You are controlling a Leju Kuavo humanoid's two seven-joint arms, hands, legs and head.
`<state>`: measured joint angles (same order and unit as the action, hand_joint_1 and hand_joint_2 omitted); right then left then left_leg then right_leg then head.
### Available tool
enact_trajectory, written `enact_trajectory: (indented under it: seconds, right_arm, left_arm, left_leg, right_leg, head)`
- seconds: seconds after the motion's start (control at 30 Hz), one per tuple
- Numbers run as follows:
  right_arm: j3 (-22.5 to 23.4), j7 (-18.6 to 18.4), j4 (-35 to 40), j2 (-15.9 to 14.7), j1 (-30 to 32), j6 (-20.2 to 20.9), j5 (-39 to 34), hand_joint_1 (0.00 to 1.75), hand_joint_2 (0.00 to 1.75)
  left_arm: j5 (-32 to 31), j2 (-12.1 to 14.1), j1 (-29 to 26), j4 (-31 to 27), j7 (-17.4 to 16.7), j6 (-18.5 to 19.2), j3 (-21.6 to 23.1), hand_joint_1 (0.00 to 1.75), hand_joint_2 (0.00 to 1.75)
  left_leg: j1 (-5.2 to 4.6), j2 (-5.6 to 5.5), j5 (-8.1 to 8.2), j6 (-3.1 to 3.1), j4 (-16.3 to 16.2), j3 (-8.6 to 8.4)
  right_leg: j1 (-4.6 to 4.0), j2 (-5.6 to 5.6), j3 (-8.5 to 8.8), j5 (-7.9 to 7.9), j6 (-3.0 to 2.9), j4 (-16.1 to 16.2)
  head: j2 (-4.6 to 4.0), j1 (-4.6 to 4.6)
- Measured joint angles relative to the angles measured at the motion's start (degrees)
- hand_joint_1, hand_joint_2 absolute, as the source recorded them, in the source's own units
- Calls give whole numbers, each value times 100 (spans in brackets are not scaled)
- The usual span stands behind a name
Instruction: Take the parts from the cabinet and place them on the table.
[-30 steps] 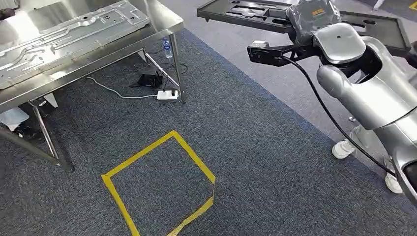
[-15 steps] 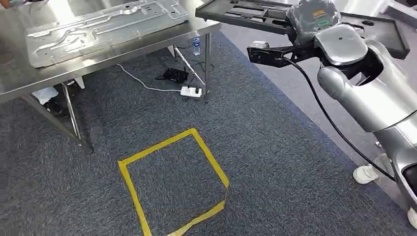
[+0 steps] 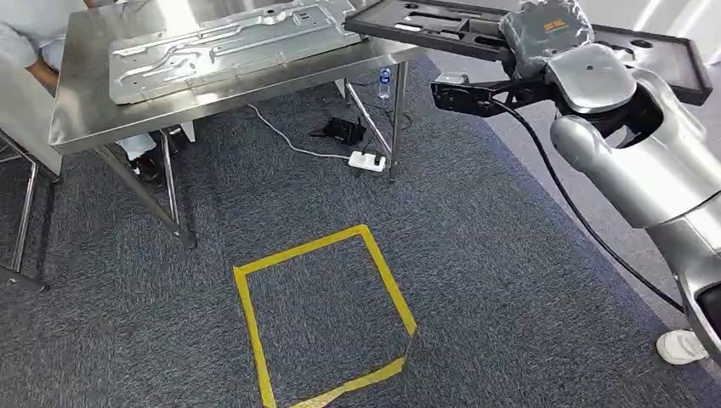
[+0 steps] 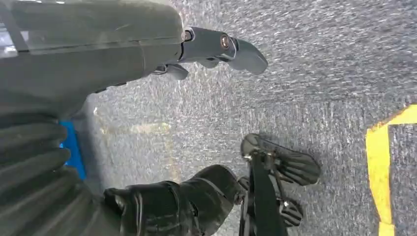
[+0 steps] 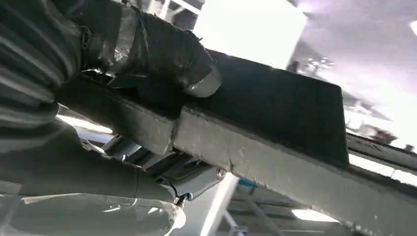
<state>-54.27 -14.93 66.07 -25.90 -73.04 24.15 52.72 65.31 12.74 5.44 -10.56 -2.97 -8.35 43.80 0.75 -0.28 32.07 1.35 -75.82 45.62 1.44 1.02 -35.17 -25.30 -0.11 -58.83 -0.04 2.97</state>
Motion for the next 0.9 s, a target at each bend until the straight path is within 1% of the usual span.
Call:
enact_trajectory:
  seconds: [0.03, 0.07, 0.1, 0.13, 0.17, 0.2, 0.23, 0.3, 0.33, 0.37, 0.4, 0.43, 0.47, 0.5, 0.53, 0.57, 0.6, 0.63, 0.67, 0.7, 0.73, 0.77, 0.8, 0.83, 0.87, 0.9]
  right_arm:
    - [0, 5, -2, 2, 17, 0, 2, 175, 175]
    - [0, 7, -7, 4, 22, 0, 9, 175, 175]
    - [0, 20, -7, 9, 20, 2, 20, 175, 175]
    - [0, 24, -7, 9, 17, 2, 31, 175, 175]
    - [0, 33, -5, 9, 8, 4, 39, 175, 175]
    - [0, 42, -9, 9, -7, 4, 52, 175, 175]
    - [0, 46, -18, 9, -15, 7, 63, 175, 175]
    - [0, 70, -26, 31, -13, 2, 74, 175, 175]
    - [0, 90, -26, 39, -19, -2, 78, 175, 175]
    - [0, 110, -31, 44, -19, -7, 76, 175, 175]
    - [0, 123, -33, 42, -38, -11, 79, 175, 175]
    - [0, 125, -39, 42, -45, -11, 79, 175, 175]
    - [0, 125, -46, 42, -41, -11, 79, 175, 175]
    - [0, 127, -59, 37, -26, -9, 79, 175, 175]
    - [0, 129, -70, 35, -6, -9, 79, 175, 175]
    - [0, 133, -79, 37, 12, -13, 76, 175, 175]
    - [0, 142, -83, 37, 17, -26, 63, 175, 175]
    - [0, 151, -83, 35, 15, -44, 48, 175, 175]
    - [6, 160, -83, 37, 14, -72, 39, 175, 175]
    - [7, 164, -83, 37, 15, -81, 39, 175, 175]
    - [11, 173, -83, 37, 14, -96, 33, 175, 175]
    - [13, 184, -81, 39, -3, -103, 24, 175, 175]
    - [13, 184, -81, 39, 1, -101, 24, 175, 175]
    - [13, 184, -83, 39, 13, -103, 24, 175, 175]
    - [11, 184, -83, 39, 14, -103, 24, 175, 175]
    - [11, 186, -83, 46, 14, -103, 24, 175, 175]
  left_arm:
    - [-4, -4, -3, 0, -2, -2, 0, 0, 175]
    - [-5, -4, -5, 0, -4, -4, 2, 0, 175]
    - [-9, -2, -5, 0, -2, -4, 2, 0, 175]
    - [-13, 9, -5, 0, 4, -7, 2, 0, 175]
    - [-13, 11, 2, 0, 11, -7, 2, 0, 175]
    - [-13, 13, 15, 0, 11, -7, 2, 0, 175]
    - [-13, 15, 21, 0, 11, -4, 4, 0, 175]
    - [-18, 18, 11, 0, 9, 0, 6, 0, 175]
    - [-18, 26, 13, 0, 9, 0, 7, 0, 175]
    - [-20, 20, 12, 0, 9, 0, 7, 0, 175]
    - [-18, 20, 33, 0, 9, 0, 9, 0, 175]
    - [-11, 20, 40, 0, 8, 0, 9, 0, 175]
    - [13, 20, 37, 0, 6, -4, 9, 0, 175]
    - [22, 15, 37, 0, 6, -7, 9, 0, 175]
    - [30, 15, 31, 0, 7, -7, 9, 0, 175]
    - [35, 15, 25, 0, 6, -7, 9, 0, 175]
    - [46, 13, 24, 0, 9, -9, 9, 0, 175]
    - [50, 13, 24, 0, 9, -7, 9, 0, 175]
    - [50, 13, 24, 0, 9, -7, 9, 0, 175]
    - [54, 11, 22, 0, 9, -7, 9, 0, 175]
    - [57, 11, 28, 0, 11, -7, 9, 0, 175]
    - [68, 13, 30, 0, 11, -7, 9, 0, 175]
    - [68, 13, 24, 0, 11, -7, 9, 0, 175]
    - [68, 11, -8, 0, 11, -7, 9, 0, 175]
    - [68, 47, -11, 4, 11, -7, 9, 0, 175]
    - [68, 22, -10, 2, 11, -4, 11, 0, 175]
  left_leg:
    - [2, 0, -67, 6, -41, 49]
    - [1, 2, -254, 0, 199, -52]
    - [0, 21, -504, -15, 646, -275]
    - [-5, 83, -728, -36, 1134, -535]
    - [-37, 295, -793, -71, 1607, -754]
    - [-114, 309, -767, -125, 1681, -820]
    - [-110, 259, -772, -158, 1663, -803]
    - [-123, 159, -764, -200, 1666, -793]
    - [-92, 116, -794, -252, 1723, -841]
    - [-65, 65, -815, -288, 1770, -874]
    - [-62, 25, -820, -326, 1781, -882]
    - [-61, -22, -821, -350, 1781, -882]
    - [-63, -68, -817, -357, 1780, -883]
    - [-76, -99, -805, -376, 1773, -885]
    - [-82, -143, -799, -383, 1761, -886]
    - [-83, -186, -786, -388, 1743, -890]
    - [-83, -223, -768, -380, 1718, -893]
    - [-83, -256, -742, -370, 1687, -900]
    - [-83, -291, -711, -344, 1657, -912]
    - [-71, -298, -696, -329, 1655, -905]
    - [-95, -303, -690, -308, 1645, -874]
    - [-101, -314, -697, -282, 1625, -844]
    - [-85, -313, -708, -265, 1635, -838]
    - [-69, -317, -716, -223, 1669, -849]
    - [-116, -331, -710, -195, 1668, -854]
    - [-99, -264, -644, -167, 1618, -822]
  right_leg:
    - [0, 46, 5, -9, 2, -3]
    - [1, 94, 14, -23, 11, -10]
    - [1, 142, 31, -43, 24, -13]
    - [0, 186, 60, -63, 40, -15]
    - [-14, 240, 93, -86, 67, -9]
    - [-61, 269, 87, -107, 104, -21]
    - [-62, 307, 94, -103, 121, -2]
    - [-76, 396, 140, -110, 168, 38]
    - [-75, 430, 160, -139, 211, 44]
    - [-39, 265, 121, -233, 228, -76]
    - [-34, 99, -27, -424, 226, -399]
    - [-36, 10, -224, -620, 226, -810]
    - [-41, -47, -426, -775, 233, -1204]
    - [-45, -92, -713, -934, 242, -1699]
    - [-47, -99, -836, -917, 239, -1855]
    - [-50, -99, -824, -757, 227, -1740]
    - [-50, -99, -687, -491, 206, -1375]
    - [-50, -100, -455, -190, 179, -841]
    - [-51, -116, -194, 76, 148, -287]
    - [-57, -167, -125, -43, 128, -131]
    - [-66, -186, -111, -25, 123, -100]
    - [-102, -179, -105, 2, 122, -65]
    - [-88, -179, -108, 5, 114, -66]
    - [-99, -178, -116, 7, 96, -66]
    - [-48, -164, -107, 30, 62, -20]
    - [-22, -142, -61, 46, 39, 10]
  head:
    - [0, 4]
    - [0, 0]
    - [0, 4]
    - [0, 2]
    - [0, 0]
    - [0, 0]
    - [0, -26]
    - [0, -22]
    - [2, -15]
    - [0, -31]
    - [2, -55]
    - [0, -68]
    - [0, -70]
    - [0, -74]
    - [0, -76]
    - [2, -74]
    - [0, -77]
    - [0, -76]
    - [0, -76]
    - [0, -79]
    - [0, -65]
    - [2, -83]
    - [0, -87]
    - [0, -81]
    - [0, -79]
    - [0, -72]
